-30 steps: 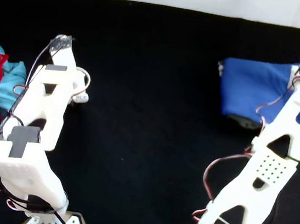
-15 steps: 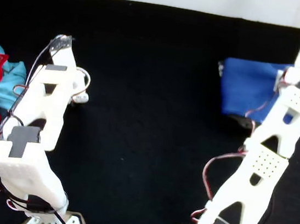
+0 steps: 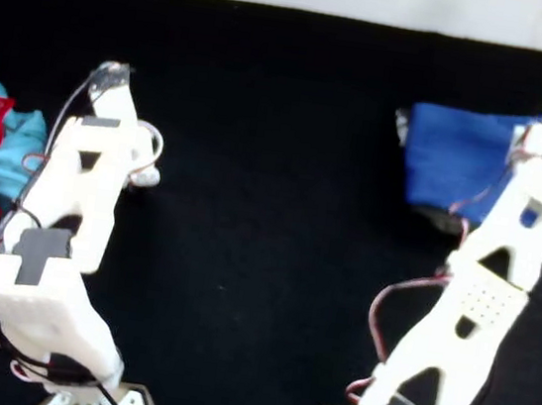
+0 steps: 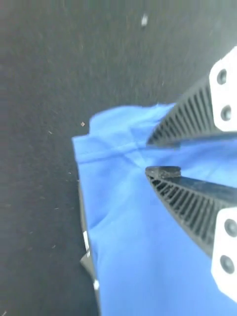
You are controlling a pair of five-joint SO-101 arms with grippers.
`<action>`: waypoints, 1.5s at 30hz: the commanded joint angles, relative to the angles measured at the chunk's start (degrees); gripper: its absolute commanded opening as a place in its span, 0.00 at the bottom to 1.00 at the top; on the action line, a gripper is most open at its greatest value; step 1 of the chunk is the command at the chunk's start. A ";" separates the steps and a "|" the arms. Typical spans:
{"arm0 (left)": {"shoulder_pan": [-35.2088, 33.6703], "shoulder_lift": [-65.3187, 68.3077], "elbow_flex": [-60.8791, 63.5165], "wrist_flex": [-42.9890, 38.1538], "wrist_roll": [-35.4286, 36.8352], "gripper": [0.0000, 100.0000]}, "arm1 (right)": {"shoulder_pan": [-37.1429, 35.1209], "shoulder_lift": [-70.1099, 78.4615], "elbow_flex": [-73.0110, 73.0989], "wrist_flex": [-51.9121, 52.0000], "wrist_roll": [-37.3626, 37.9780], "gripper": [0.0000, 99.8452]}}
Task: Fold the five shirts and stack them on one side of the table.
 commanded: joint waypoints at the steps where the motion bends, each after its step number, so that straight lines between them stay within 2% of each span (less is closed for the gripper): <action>1: -0.31 -0.92 0.13 -2.37 0.44 0.01 | -0.31 -9.45 -0.75 5.49 -0.62 0.20; 14: -0.31 -0.92 0.04 -2.37 0.44 0.01 | -1.89 -33.45 -0.66 28.97 -0.44 0.20; 17: -0.31 -0.92 0.04 -2.37 0.44 0.01 | -1.71 -40.04 0.22 29.23 -0.53 0.20; 20: -0.31 -0.92 0.04 -2.37 0.44 0.01 | -1.63 -48.57 6.99 29.23 -1.58 0.20; 25: -0.31 -0.92 0.04 -2.37 0.44 0.01 | -3.47 -72.57 34.68 29.23 -8.00 0.20; 29: -0.31 -0.92 0.04 -2.37 0.44 0.01 | -8.04 -92.44 60.35 28.70 -8.62 0.20; 33: -0.31 -0.92 0.04 -2.37 0.44 0.01 | -11.65 -106.33 81.19 24.66 -8.70 0.20; 38: -0.31 -0.92 0.04 -2.29 0.44 0.01 | -15.43 -116.35 105.45 19.47 -8.70 0.20; 42: -0.31 -1.10 -0.04 -2.02 0.26 0.01 | -19.38 -120.84 125.67 11.47 -8.70 0.20; 45: -2.42 -1.89 -1.10 4.66 0.09 0.01 | -23.16 -123.30 137.54 3.47 -8.35 0.20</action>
